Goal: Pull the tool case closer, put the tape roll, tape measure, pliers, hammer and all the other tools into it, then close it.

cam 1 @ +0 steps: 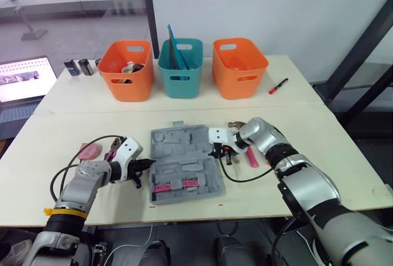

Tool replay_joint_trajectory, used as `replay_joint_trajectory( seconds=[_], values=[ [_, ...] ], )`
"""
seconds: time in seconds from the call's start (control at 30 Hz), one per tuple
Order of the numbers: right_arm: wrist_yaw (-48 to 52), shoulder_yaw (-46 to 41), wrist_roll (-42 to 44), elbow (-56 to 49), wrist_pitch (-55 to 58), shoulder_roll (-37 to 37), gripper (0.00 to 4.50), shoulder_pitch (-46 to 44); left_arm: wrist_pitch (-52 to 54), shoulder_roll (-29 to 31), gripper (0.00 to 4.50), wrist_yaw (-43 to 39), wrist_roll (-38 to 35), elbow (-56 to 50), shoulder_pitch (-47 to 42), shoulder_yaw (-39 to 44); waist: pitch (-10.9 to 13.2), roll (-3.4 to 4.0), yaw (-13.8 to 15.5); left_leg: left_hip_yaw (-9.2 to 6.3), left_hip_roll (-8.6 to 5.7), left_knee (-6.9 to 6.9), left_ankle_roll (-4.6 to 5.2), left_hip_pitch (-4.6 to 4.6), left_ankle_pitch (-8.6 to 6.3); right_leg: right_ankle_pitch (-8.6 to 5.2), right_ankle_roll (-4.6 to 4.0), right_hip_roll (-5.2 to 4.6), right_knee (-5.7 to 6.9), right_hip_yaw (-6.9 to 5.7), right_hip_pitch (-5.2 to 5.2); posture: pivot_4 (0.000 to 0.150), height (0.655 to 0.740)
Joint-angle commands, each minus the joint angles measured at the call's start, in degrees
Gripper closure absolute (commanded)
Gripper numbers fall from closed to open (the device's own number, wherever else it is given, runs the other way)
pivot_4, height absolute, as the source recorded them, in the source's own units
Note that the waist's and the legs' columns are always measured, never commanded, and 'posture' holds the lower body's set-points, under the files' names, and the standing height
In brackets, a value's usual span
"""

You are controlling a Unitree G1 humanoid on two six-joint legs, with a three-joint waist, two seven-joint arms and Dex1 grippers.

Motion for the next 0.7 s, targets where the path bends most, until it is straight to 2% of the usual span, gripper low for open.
replay_joint_trajectory(
  seconds=[0.03, 0.3, 0.5, 0.7],
  values=[
    [0.46, -0.82, 1.68, -3.5, -1.43, -3.14, 4.48, 1.98, -0.17, 2.1, 4.5, -1.19, -1.15, -1.74, 0.52, 1.46, 0.01, 0.01, 0.05, 0.0, 0.0, 0.01, 0.0, -0.01, 0.0, 0.0, 0.0, 0.0, -0.01, 0.0, 0.0, 0.15, 0.7364],
    [-3.85, 1.15, 0.8, -1.9, -11.92, -4.96, 4.48, 2.56, -7.55, 4.38, 4.5, -2.02, 0.42, -1.24, 2.28, 1.08, 0.02, 0.01, -0.05, 0.0, 0.0, 0.0, 0.0, -0.03, 0.0, -0.04, -0.06, 0.0, -0.05, 0.0, -0.04, 0.15, 0.7364],
    [-4.93, 1.96, 0.62, 0.44, -16.01, -3.32, 4.48, 1.31, -14.55, 3.94, 4.5, -4.15, 5.09, 7.05, -2.79, -3.82, 0.02, 0.01, -0.12, 0.0, 0.0, 0.0, 0.0, -0.01, 0.0, -0.02, -0.02, 0.0, -0.06, 0.0, -0.03, 0.15, 0.7364],
    [-3.37, 0.87, 2.59, -0.32, -16.85, -1.38, 4.48, 1.1, -18.17, 0.45, 4.5, -7.77, 6.34, 13.51, -10.43, -7.26, 0.02, 0.01, -0.03, 0.0, 0.0, 0.0, 0.0, -0.05, 0.0, -0.02, 0.0, 0.01, -0.04, 0.0, -0.04, 0.15, 0.7364]
  ],
)
